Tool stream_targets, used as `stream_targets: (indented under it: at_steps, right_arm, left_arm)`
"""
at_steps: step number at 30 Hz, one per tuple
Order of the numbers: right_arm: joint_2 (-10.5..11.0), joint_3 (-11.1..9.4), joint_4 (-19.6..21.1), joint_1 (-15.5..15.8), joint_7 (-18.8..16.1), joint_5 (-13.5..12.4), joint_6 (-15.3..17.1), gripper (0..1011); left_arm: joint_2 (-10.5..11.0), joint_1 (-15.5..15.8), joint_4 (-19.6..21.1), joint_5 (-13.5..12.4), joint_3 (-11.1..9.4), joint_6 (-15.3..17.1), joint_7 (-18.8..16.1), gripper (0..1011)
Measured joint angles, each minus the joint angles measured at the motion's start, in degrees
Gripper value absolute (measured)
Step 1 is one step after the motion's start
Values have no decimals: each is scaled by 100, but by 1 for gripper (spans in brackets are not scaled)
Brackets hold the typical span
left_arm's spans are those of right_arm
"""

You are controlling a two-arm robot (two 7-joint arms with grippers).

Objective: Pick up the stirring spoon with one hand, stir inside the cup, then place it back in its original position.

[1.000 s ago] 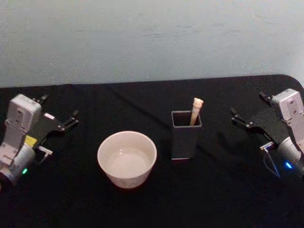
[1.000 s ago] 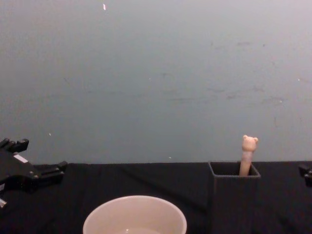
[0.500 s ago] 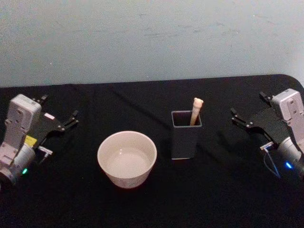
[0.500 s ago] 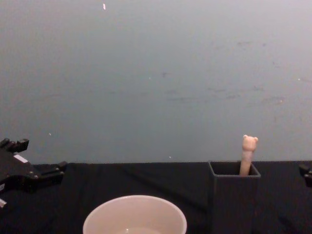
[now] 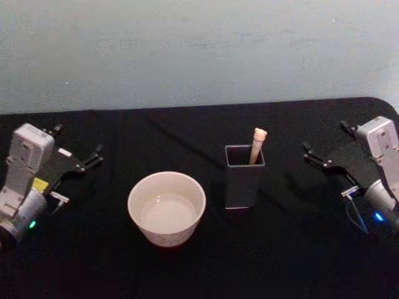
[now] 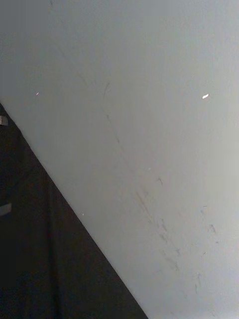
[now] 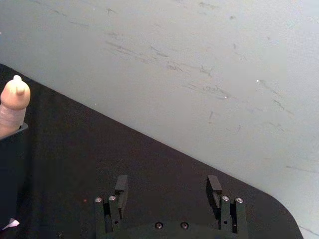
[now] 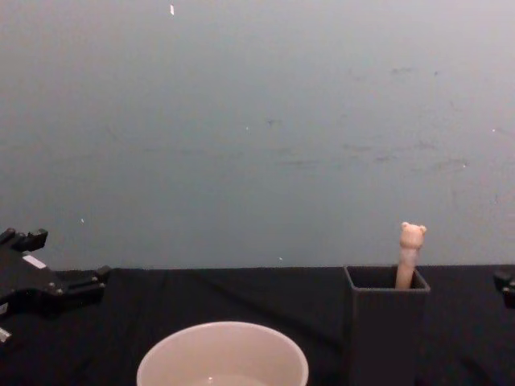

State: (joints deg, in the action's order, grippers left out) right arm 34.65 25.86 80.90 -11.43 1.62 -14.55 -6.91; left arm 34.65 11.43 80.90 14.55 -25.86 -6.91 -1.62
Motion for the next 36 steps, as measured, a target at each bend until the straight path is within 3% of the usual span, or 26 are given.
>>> stream_targets:
  at_steps: [5, 10, 18, 26, 31, 36]
  right_arm:
    - [-17, -50, 7, 2, -27, -22, -2, 1000]
    - [-38, -238, 154, 93, -220, -255, -18, 1000]
    - [106, -618, 697, 488, -810, -994, 119, 1000]
    - [467, -889, 1473, 1188, -1542, -1575, 225, 1000]
    - [504, -862, 1627, 1302, -1838, -1593, 194, 1000]
    - [390, -770, 1609, 1192, -2045, -1582, 233, 1000]
  left_arm:
    - [0, 0, 0, 0, 0, 0, 0, 1002]
    - [0, 0, 0, 0, 0, 0, 0, 1001]
    - [0, 0, 0, 0, 0, 0, 0, 1001]
    - [0, 0, 0, 0, 0, 0, 0, 1001]
    - [0, 0, 0, 0, 0, 0, 0, 1001]
    - [0, 0, 0, 0, 0, 0, 0, 1001]
